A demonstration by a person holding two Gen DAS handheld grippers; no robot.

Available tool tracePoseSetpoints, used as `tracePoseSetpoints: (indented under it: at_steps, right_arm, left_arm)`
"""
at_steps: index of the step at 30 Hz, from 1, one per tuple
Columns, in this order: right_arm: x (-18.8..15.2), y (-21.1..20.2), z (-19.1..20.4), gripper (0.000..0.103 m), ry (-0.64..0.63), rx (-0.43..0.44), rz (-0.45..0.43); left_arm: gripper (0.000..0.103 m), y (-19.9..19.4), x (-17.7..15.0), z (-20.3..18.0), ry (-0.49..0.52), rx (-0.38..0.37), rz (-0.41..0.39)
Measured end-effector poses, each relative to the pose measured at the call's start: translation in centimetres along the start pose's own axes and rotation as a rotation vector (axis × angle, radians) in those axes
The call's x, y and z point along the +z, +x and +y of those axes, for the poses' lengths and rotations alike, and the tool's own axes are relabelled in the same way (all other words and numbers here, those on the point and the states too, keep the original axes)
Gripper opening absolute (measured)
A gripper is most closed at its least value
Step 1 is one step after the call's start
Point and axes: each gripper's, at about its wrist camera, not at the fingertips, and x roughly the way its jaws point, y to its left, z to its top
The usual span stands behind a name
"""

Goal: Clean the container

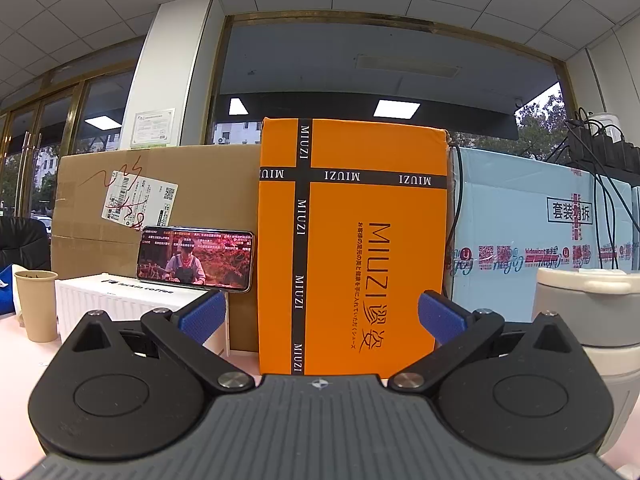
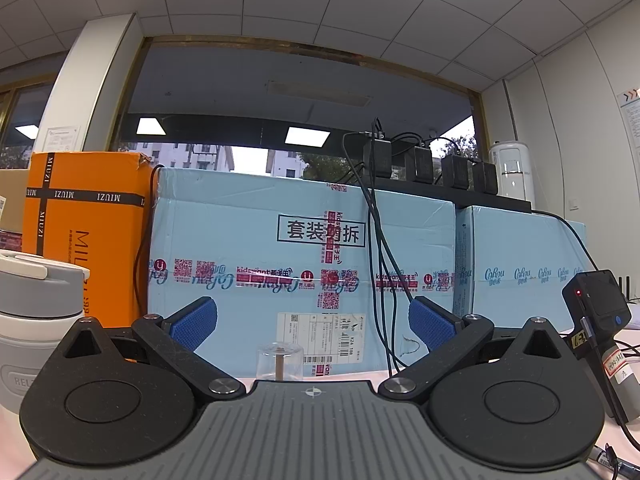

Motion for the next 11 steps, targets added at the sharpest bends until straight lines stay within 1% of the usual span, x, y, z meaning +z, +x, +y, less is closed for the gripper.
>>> tracePoseSetpoints:
  at_steps: [11]
  right_arm:
    - [-0.03,0.04,-0.18,0.103,0.003,-0.001,-0.001]
  left_arm:
    - [0.103,-0.05,0.00,0.10,-0.006,-0.003,0.000]
